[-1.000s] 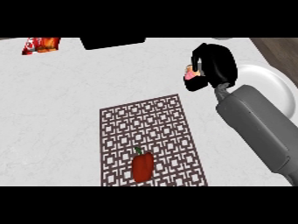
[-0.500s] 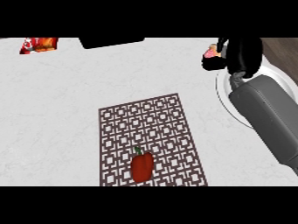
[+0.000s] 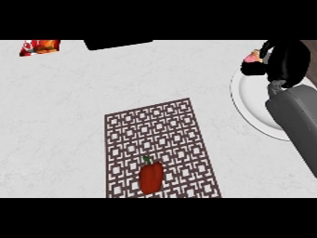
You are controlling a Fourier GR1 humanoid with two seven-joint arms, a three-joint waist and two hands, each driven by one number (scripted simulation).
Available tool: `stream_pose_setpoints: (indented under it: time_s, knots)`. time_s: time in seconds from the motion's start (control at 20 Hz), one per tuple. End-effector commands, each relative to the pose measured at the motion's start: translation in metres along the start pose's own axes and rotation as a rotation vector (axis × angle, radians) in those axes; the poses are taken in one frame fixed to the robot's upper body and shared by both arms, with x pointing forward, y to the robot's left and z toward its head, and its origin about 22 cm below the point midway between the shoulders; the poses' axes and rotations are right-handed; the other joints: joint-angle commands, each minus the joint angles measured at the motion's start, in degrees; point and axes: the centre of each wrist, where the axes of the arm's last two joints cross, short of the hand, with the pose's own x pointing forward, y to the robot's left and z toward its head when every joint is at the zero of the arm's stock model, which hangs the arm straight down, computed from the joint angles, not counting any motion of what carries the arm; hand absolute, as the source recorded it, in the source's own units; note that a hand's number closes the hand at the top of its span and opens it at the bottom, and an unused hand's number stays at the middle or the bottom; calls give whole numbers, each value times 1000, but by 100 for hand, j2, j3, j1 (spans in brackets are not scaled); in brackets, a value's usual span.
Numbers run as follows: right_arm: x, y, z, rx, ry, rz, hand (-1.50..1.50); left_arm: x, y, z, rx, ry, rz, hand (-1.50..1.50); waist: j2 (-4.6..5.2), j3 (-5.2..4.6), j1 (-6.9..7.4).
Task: Pick the cupcake from the placemat and place it in the plate
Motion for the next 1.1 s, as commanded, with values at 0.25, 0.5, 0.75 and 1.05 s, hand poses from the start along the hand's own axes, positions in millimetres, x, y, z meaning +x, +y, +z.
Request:
stream_pose_setpoints:
  time_s: [0.25,0.5,0.75,1.05]
  knots:
    - [-64,20,8,105,107,126,150,104,-39,-20,-126,-546,149,0,103,-59,-58]
    - [-66,23,15,199,162,14,-150,102,-40,-24,-113,-536,158,0,68,-58,-26]
    - [-70,5,4,121,45,-36,-150,101,-43,-24,-127,-529,154,0,44,-57,-36]
    - [-24,-19,7,16,-153,-308,-150,95,-41,-25,-121,-496,152,0,-59,-41,-86]
